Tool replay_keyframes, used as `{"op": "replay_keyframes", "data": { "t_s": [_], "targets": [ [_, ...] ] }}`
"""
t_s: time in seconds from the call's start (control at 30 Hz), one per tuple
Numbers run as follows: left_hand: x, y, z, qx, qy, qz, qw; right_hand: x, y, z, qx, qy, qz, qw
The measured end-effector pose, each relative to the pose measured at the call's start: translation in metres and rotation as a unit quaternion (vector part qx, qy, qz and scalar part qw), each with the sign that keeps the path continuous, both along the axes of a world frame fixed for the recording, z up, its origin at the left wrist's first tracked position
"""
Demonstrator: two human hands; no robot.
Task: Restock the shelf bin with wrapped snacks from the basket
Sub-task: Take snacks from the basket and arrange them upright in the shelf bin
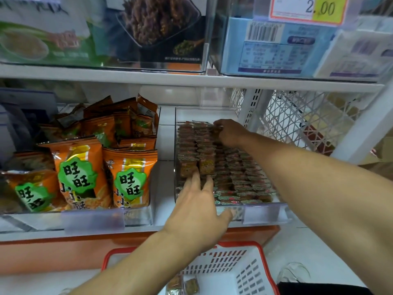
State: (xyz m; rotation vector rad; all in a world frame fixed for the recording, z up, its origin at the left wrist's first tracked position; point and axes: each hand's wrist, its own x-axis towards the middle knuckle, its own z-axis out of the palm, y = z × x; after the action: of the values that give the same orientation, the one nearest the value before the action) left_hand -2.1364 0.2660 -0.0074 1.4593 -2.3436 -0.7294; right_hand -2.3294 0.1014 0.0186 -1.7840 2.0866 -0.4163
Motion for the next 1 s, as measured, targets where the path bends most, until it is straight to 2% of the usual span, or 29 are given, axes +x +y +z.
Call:
{"op": "replay_keyframes", "data": {
  "t_s": [0.1, 0.2, 0.27, 0.43, 0.6, 0.73, 0.8, 0.87, 0.93, 1.0],
  "targets": [
    [0.001, 0.001, 0.000, -0.007, 0.003, -0.005, 1.000, 0.002, 0.003, -0.002, -0.023, -0.012, -0.004, 1.000],
    [0.001, 0.002, -0.001, -0.010, 0.002, -0.007, 1.000, 0.001, 0.009, -0.007, -0.119, -0.016, -0.041, 0.992],
    [0.001, 0.003, -0.001, -0.012, -0.001, -0.009, 1.000, 0.003, 0.011, -0.012, -0.148, -0.001, -0.035, 0.988],
    [0.002, 0.003, -0.002, -0.010, -0.006, -0.015, 1.000, 0.006, 0.008, -0.019, -0.099, -0.038, -0.036, 0.994],
    [0.005, 0.005, 0.003, -0.017, 0.014, -0.029, 0.999, 0.002, 0.013, -0.011, -0.140, -0.017, -0.041, 0.989],
    [0.010, 0.013, 0.012, -0.066, 0.037, -0.032, 0.997, 0.002, 0.032, 0.001, -0.159, -0.048, -0.058, 0.984],
    [0.019, 0.023, 0.018, -0.126, 0.065, -0.039, 0.989, 0.016, 0.054, 0.016, -0.245, -0.083, -0.070, 0.963],
    [0.028, 0.035, 0.021, -0.158, 0.067, -0.070, 0.983, 0.040, 0.086, 0.029, -0.357, -0.133, -0.061, 0.922],
    [0.039, 0.047, 0.011, -0.112, 0.017, -0.095, 0.989, 0.070, 0.121, 0.029, -0.474, -0.190, -0.002, 0.860],
    [0.053, 0.058, -0.013, -0.001, -0.098, -0.113, 0.989, 0.099, 0.160, 0.006, -0.539, -0.209, 0.094, 0.811]
  ]
}}
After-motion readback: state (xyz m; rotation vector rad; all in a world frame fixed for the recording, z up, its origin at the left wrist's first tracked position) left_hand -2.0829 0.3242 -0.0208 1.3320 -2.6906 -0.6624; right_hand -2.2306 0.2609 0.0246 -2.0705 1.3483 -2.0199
